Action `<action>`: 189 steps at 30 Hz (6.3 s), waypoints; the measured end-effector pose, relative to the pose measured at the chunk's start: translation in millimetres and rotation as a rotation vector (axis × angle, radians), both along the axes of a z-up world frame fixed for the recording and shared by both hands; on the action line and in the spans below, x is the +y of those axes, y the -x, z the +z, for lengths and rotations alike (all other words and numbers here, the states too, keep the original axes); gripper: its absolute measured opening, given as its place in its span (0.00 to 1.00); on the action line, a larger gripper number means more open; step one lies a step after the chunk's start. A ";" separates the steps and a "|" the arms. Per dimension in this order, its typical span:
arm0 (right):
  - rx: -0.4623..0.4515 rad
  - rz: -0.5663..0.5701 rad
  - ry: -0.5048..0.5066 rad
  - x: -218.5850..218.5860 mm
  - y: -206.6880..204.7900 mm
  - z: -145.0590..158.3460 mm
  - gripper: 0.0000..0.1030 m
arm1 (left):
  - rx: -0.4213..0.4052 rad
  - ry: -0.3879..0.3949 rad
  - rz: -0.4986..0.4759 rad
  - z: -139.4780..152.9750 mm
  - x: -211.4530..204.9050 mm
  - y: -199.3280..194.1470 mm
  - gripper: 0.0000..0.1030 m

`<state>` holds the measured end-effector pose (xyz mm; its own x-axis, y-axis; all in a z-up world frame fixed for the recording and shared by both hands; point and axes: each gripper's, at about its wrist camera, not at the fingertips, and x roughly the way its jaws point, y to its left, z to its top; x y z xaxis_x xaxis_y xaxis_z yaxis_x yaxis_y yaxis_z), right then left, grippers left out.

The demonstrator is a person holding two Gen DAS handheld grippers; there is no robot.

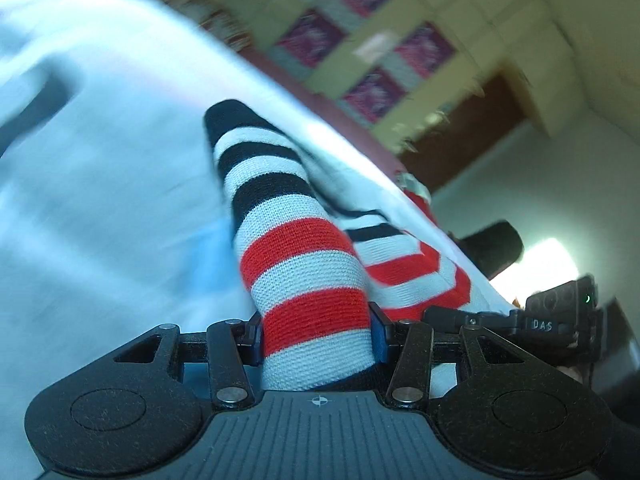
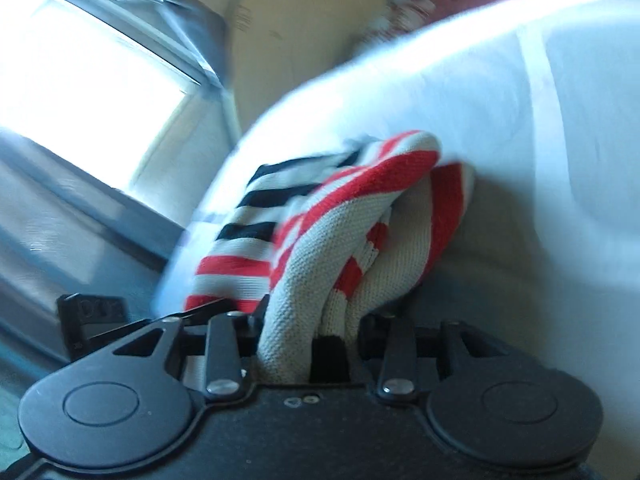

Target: Fold small clothes

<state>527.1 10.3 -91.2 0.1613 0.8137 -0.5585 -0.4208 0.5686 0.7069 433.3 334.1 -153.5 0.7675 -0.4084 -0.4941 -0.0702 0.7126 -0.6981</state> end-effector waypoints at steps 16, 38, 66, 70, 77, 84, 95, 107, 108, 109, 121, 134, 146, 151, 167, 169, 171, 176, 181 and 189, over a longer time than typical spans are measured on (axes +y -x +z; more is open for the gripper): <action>-0.388 0.057 0.467 43.7 15.2 42.0 0.16 | 0.029 -0.512 -0.006 36.6 -77.2 -73.7 0.62; -0.573 0.067 0.518 8.9 116.0 49.3 0.06 | -0.137 -0.730 -0.102 43.0 -134.9 59.7 0.61; -0.650 -0.304 0.291 -130.6 335.7 187.7 0.99 | -0.217 -0.752 0.255 191.8 -233.4 311.5 1.00; -0.675 -0.285 0.298 -142.3 382.7 202.5 0.99 | -0.240 -0.722 0.238 206.2 -252.8 362.3 1.00; -0.719 -0.284 0.408 -134.5 419.7 200.2 0.99 | -0.244 -0.753 0.226 216.1 -278.0 395.1 1.00; -0.727 -0.302 0.418 -138.2 428.0 202.6 0.99 | -0.251 -0.777 0.258 226.3 -281.6 416.5 1.00; -0.753 -0.278 0.407 -136.0 432.2 203.9 0.99 | -0.262 -0.757 0.308 229.5 -279.5 423.3 1.00; -0.758 -0.286 0.407 -142.3 426.4 207.2 0.99 | -0.273 -0.763 0.313 232.6 -282.3 416.2 1.00; -0.759 -0.285 0.406 -142.5 426.4 207.4 0.99 | -0.274 -0.762 0.314 233.0 -281.6 415.8 1.00; -0.761 -0.284 0.405 -142.7 426.3 207.8 0.99 | -0.275 -0.763 0.315 232.9 -281.5 415.8 1.00; -0.763 -0.272 0.406 -140.6 428.3 206.6 0.99 | -0.274 -0.765 0.305 233.2 -280.4 417.2 1.00; -0.762 -0.283 0.407 -141.5 428.6 206.8 0.99 | -0.281 -0.770 0.292 234.5 -283.0 416.2 1.00; -0.760 -0.279 0.407 -141.2 430.3 205.8 0.99 | -0.283 -0.769 0.297 236.0 -283.9 418.8 1.00; -0.760 -0.279 0.408 -141.1 430.3 205.8 0.99 | -0.284 -0.770 0.295 236.0 -283.6 419.2 1.00; -0.760 -0.278 0.408 -140.9 430.4 205.5 0.99 | -0.284 -0.771 0.294 235.6 -283.8 417.3 1.00; -0.760 -0.278 0.407 -140.8 430.4 205.6 0.99 | -0.285 -0.772 0.295 235.6 -283.6 417.1 1.00; -0.761 -0.277 0.407 -140.7 430.9 205.6 0.99 | -0.284 -0.771 0.298 235.4 -284.1 417.2 1.00; -0.764 -0.272 0.407 -141.0 432.6 204.4 0.99 | -0.279 -0.765 0.305 234.0 -284.0 415.9 1.00; -0.764 -0.269 0.404 -140.9 433.7 204.2 0.99 | -0.280 -0.765 0.305 234.5 -283.7 415.7 1.00; -0.766 -0.255 0.403 -144.3 432.4 204.6 0.99 | -0.297 -0.778 0.316 234.1 -286.4 418.6 1.00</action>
